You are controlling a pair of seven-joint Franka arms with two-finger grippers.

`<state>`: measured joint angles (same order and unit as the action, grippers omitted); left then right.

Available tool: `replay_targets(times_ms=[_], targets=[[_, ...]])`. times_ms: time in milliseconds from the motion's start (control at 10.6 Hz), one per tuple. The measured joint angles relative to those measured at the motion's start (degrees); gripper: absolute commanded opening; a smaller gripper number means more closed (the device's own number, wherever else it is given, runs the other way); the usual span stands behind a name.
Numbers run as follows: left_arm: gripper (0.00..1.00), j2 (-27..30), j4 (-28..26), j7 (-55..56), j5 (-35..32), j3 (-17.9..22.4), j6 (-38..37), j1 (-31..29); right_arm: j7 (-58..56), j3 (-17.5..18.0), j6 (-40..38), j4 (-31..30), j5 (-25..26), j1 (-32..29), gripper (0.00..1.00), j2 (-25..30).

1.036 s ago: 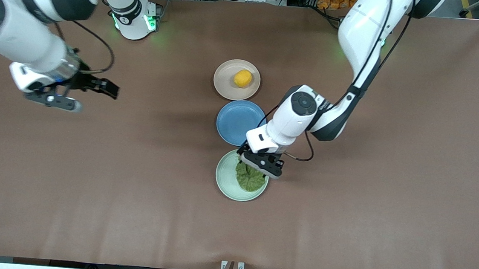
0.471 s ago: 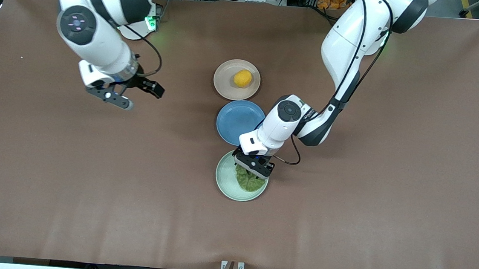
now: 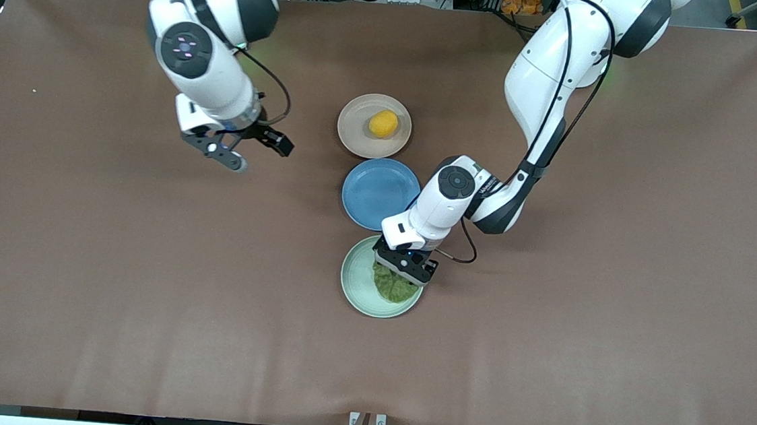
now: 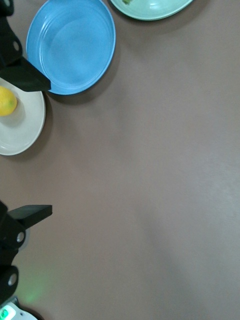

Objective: Pick lemon and lettuce from plates
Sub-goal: 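Grasp the lettuce with the left gripper while the right gripper nears the lemon, then lift the lettuce with the left gripper while the right gripper grasps the lemon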

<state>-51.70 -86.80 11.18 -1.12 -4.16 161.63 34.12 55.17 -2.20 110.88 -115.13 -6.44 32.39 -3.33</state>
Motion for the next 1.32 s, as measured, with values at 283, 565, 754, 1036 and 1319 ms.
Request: replay_targets(times_ms=[283, 565, 754, 1036, 1319], targets=[[0.22, -0.45, 0.33, 0.00, -0.02, 0.55, 0.19, 0.36, 7.39, 0.01, 2.94, -0.12, -0.13, 4.40, 1.00, -3.25], [0.06, -0.44, 0.99, 0.00, -0.02, 0.71, 0.19, 0.39, 13.64, 0.02, 5.50, -0.12, -0.61, 7.63, 1.00, -5.86], [0.01, -0.44, 1.26, 0.00, -0.02, 0.83, 0.19, 0.33, 17.46, 0.01, 7.59, -0.13, -1.61, 9.73, 1.00, -6.89], [0.00, -0.23, 1.30, -0.03, -0.59, 2.91, 0.17, 0.02, 23.30, 0.01, 11.14, -0.14, -1.72, 13.06, 1.00, -8.89], [0.00, -0.20, 0.65, -0.04, -0.77, 3.35, 0.15, -0.65, 29.93, 0.04, 15.45, -0.16, -1.79, 17.57, 1.00, -11.36]])
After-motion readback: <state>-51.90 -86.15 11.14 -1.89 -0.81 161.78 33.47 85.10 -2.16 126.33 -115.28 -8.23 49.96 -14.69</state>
